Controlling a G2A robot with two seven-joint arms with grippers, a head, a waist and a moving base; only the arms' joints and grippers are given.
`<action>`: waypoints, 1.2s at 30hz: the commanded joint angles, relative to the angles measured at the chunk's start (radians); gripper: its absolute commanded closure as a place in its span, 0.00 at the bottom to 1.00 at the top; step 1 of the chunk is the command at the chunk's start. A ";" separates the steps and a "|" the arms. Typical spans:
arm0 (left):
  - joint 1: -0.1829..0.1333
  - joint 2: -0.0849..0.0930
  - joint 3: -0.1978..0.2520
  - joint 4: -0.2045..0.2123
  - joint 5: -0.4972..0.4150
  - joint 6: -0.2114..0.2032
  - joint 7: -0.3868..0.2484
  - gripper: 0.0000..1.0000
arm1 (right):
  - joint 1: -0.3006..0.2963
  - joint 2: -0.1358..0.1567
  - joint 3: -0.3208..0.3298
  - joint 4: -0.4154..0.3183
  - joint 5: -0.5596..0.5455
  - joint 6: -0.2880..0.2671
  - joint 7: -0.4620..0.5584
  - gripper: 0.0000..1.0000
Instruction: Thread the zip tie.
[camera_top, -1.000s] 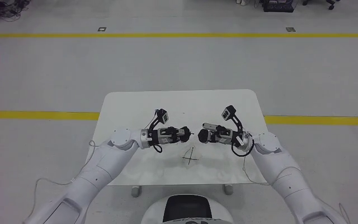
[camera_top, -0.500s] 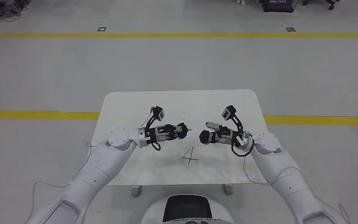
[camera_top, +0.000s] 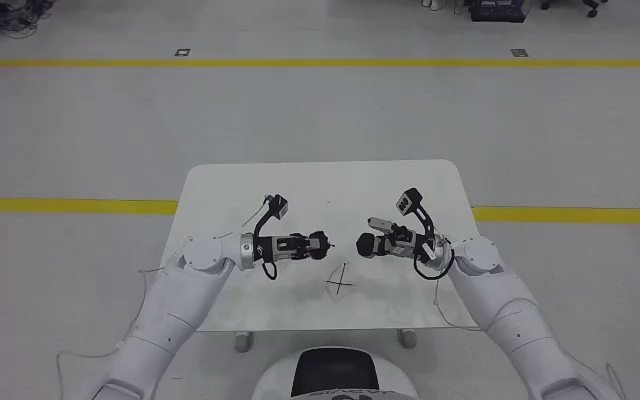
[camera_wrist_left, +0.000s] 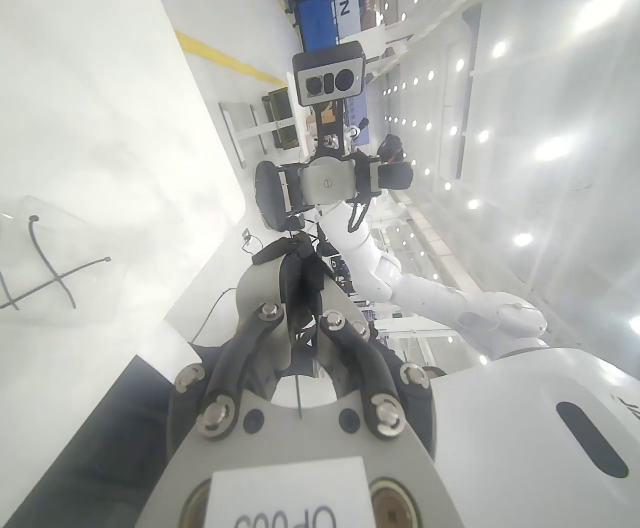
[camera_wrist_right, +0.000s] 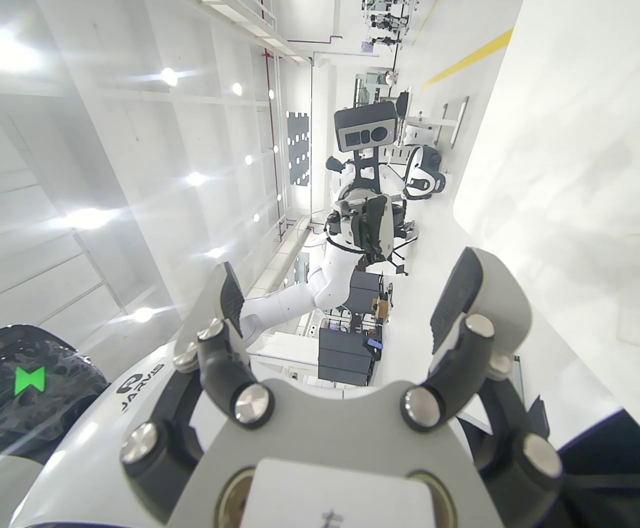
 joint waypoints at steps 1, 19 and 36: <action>0.000 0.000 0.001 0.001 -0.001 0.000 0.001 1.00 | 0.000 0.000 0.000 0.000 0.000 0.000 0.000 0.00; 0.047 -0.006 -0.071 -0.011 -0.043 0.000 -0.009 1.00 | 0.000 0.000 0.000 0.000 0.000 0.000 0.000 0.00; 0.040 -0.015 -0.090 0.003 -0.062 0.000 -0.041 1.00 | 0.000 0.000 0.000 0.000 0.000 0.000 0.000 0.00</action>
